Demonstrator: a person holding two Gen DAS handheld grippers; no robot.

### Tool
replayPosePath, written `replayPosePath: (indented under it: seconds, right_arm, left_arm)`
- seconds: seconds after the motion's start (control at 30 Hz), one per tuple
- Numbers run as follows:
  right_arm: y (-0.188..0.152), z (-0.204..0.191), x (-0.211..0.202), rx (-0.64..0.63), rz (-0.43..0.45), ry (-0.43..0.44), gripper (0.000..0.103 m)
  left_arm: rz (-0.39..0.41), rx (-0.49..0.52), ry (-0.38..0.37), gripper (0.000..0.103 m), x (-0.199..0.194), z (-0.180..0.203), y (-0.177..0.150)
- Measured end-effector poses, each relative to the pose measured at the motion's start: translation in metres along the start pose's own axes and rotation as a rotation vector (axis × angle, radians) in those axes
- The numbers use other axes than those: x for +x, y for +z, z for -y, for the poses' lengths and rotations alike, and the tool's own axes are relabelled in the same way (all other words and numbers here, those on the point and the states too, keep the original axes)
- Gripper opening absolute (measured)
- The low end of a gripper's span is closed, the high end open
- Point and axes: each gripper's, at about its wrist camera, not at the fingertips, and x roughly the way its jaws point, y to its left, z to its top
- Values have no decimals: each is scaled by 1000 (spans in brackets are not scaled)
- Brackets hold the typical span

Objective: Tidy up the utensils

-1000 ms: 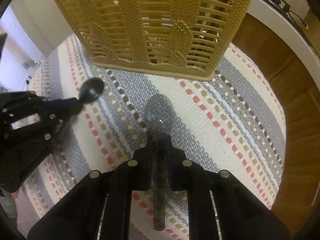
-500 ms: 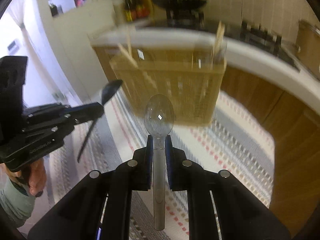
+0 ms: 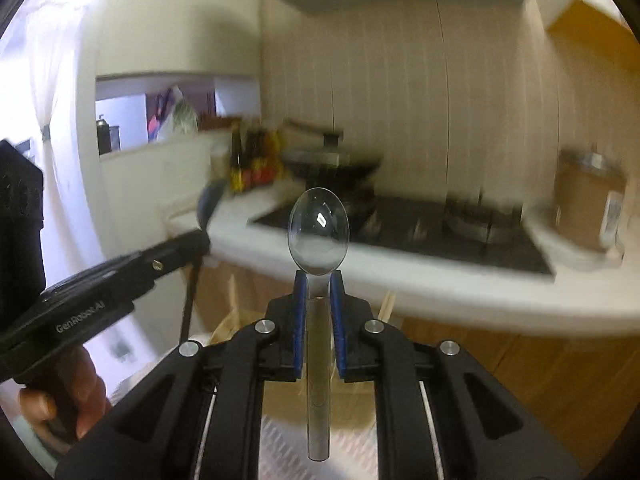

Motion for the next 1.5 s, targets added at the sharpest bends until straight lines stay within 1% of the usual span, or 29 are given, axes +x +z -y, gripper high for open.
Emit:
replayPosePath:
  seconds: [0.07, 0.1, 0.2, 0.3, 0.53, 0.67, 0.77, 0.87, 1.03, 1.1, 1.13, 1.2, 1.23, 1.27, 1.5]
  right_arm:
    - [-1, 1, 7, -1, 44, -39, 10]
    - [-1, 4, 12, 9, 61, -34, 10]
    - [-2, 10, 25, 19, 93, -66, 10]
    - [-7, 17, 39, 34, 98, -78, 10]
    - [-27, 34, 67, 79, 77, -88, 10]
    - [-35, 39, 74, 95, 78, -90, 10]
    - [-38, 43, 78, 115, 76, -73, 10]
    - [-41, 42, 79, 109, 79, -62, 10]
    - [-45, 37, 76, 99, 78, -76, 10]
    - [-47, 37, 75, 100, 65, -80, 11]
    - [-48, 37, 74, 101, 58, -78, 11]
    - [-51, 37, 69, 105, 48, -75, 12]
    - [-53, 36, 66, 107, 44, -74, 14]
    - [-54, 35, 62, 104, 39, -74, 19]
    - [-57, 32, 24, 118, 39, -84, 20]
  left_arm:
    - [32, -7, 5, 5, 10, 0, -1]
    - [45, -20, 5, 5, 17, -2, -4]
    - [49, -63, 2, 5, 35, -10, -14]
    - [65, -83, 27, 5, 48, -19, -23]
    - [87, -55, 82, 5, 69, -19, -37]
    - [91, -44, 97, 5, 76, -19, -44]
    - [89, -53, 100, 5, 81, -24, -49]
    - [74, -65, 92, 5, 84, -28, -54]
    - [54, -54, 88, 6, 82, -31, -57]
    - [46, -57, 80, 10, 79, -34, -57]
    - [41, -52, 76, 14, 77, -34, -57]
    - [36, -40, 68, 17, 71, -36, -57]
    - [34, -39, 62, 22, 68, -37, -58]
    - [34, -40, 59, 27, 66, -37, -58]
    - [49, -54, 42, 27, 25, -41, -50]
